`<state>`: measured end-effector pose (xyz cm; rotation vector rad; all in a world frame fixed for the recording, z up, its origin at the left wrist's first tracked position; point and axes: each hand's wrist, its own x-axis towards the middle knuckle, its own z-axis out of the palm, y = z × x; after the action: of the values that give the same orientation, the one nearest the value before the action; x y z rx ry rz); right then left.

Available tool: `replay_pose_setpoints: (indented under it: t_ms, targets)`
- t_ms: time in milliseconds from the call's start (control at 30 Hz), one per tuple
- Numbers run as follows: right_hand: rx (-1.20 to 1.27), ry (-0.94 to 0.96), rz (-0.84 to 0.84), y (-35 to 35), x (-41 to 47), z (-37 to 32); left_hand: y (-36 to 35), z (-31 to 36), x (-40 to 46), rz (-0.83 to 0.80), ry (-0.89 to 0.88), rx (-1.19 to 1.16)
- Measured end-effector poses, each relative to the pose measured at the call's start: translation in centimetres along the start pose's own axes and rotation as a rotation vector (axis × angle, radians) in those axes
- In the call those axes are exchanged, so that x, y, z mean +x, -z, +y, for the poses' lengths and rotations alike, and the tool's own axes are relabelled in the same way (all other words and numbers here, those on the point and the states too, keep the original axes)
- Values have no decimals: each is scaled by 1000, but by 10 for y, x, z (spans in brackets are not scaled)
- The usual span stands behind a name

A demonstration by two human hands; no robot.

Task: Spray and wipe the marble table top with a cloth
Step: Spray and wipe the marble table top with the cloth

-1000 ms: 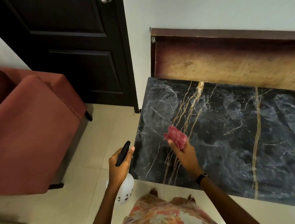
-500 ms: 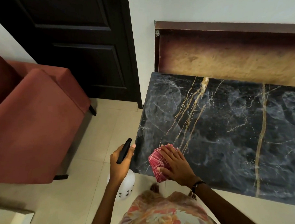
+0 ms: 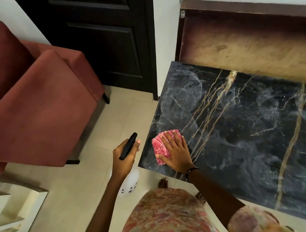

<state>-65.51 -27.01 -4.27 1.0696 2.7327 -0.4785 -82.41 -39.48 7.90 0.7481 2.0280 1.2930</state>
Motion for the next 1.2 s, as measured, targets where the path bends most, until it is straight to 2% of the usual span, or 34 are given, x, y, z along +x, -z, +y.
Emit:
replay_pose_setpoints:
  t_ms: [133,233,400,500,600,767,900,967,1067,1200]
  targets:
    - [-37,184,-4,-15,-41,-3,-4,1,1,-12,-4,-6]
    - [-41,243,26,-19,-75,23,-5,0,2,-16,0,-16]
    - [-26,130,20,7,-57,61,-5,3,1,-31,6,-24]
    - [-13,41,-8,18,-19,54,-5,5,1,-25,7,-20]
    - [-45,40,-13,19,20,33,-6,6,0,-26,2,-39]
    - [-119,275,-3,9,22,10,-9,8,-2,-52,-6,-43]
    - [-127,466,12,-3,-32,40,-9,10,0,-53,-9,-41]
    - [-134,498,36,0,-41,62,-9,9,1,-54,-9,-33]
    - [-139,400,-8,15,-16,76,-9,7,3,-48,0,-30]
    - [-89,201,-51,30,41,55,-9,5,7,-39,23,-42]
